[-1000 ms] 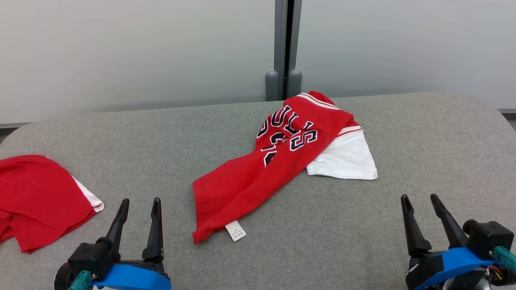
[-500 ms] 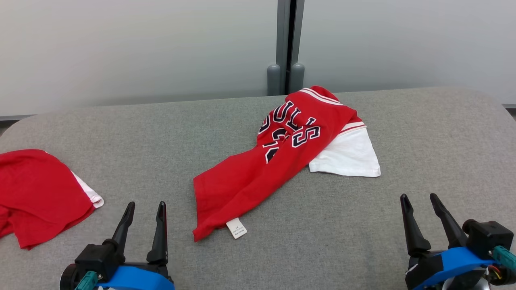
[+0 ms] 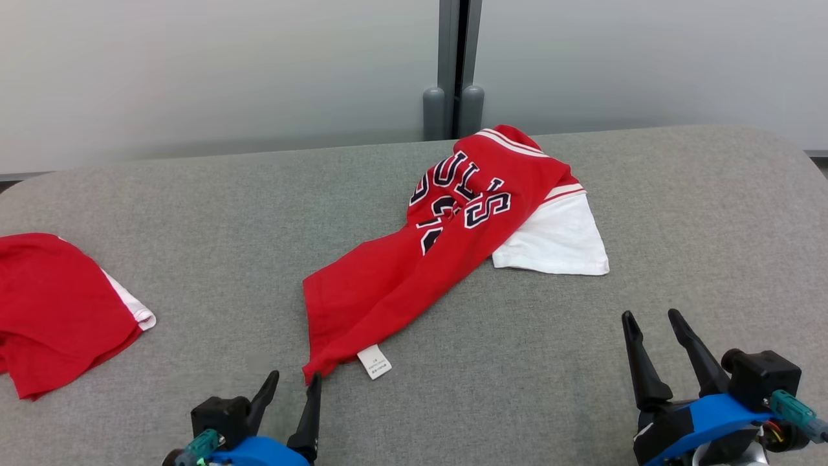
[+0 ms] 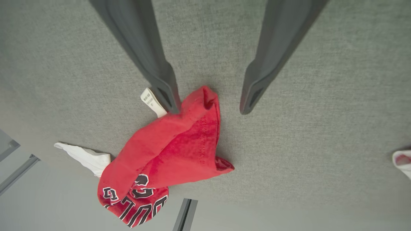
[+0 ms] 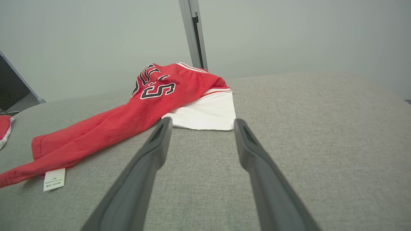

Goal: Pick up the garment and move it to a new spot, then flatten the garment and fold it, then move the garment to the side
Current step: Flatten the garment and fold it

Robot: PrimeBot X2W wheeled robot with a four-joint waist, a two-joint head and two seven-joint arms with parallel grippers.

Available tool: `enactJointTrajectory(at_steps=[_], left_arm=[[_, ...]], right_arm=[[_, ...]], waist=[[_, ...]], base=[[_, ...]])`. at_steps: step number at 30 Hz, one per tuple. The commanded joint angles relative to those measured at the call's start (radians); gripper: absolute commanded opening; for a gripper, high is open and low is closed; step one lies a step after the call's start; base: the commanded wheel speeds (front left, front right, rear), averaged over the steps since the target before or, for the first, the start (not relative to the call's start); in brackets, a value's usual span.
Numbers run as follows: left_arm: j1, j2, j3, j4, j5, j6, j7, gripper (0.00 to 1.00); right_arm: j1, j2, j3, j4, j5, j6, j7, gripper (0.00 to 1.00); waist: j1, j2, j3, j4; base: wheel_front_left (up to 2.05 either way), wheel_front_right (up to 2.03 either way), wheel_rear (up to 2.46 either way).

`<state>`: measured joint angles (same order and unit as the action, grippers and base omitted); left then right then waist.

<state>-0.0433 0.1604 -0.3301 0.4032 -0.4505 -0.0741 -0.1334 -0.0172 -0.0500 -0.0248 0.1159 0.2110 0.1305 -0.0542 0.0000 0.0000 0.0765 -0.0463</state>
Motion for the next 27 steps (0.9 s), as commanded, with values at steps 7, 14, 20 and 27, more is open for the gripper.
enactJointTrajectory(at_steps=[7, 14, 20, 27], left_arm=[[-0.062, -0.019, -0.023, 0.064, -0.014, -0.017, 0.008, 1.00], [-0.089, -0.021, -0.025, 0.102, -0.032, -0.023, 0.021, 0.82], [-0.106, -0.020, -0.031, 0.112, -0.036, -0.028, 0.007, 0.00], [-0.130, -0.009, -0.049, 0.104, -0.032, -0.034, -0.012, 0.00]], right_arm=[[-0.024, -0.001, 0.017, 0.016, 0.003, 0.000, -0.012, 1.00], [-0.040, -0.001, 0.034, 0.025, 0.009, 0.000, -0.020, 1.00], [-0.059, -0.001, 0.041, 0.035, 0.003, 0.000, -0.017, 1.00], [-0.195, -0.001, 0.023, 0.151, -0.034, 0.000, 0.069, 1.00]], waist=[[0.0000, 0.0000, 0.016, -0.010], [0.0000, 0.0000, 0.030, -0.023], [0.0000, 0.0000, 0.051, -0.021], [0.0000, 0.0000, 0.090, -0.011]], base=[[0.00, 0.00, 0.00], [0.00, 0.00, 0.00], [0.00, 0.00, 0.00], [0.00, 0.00, 0.00]])
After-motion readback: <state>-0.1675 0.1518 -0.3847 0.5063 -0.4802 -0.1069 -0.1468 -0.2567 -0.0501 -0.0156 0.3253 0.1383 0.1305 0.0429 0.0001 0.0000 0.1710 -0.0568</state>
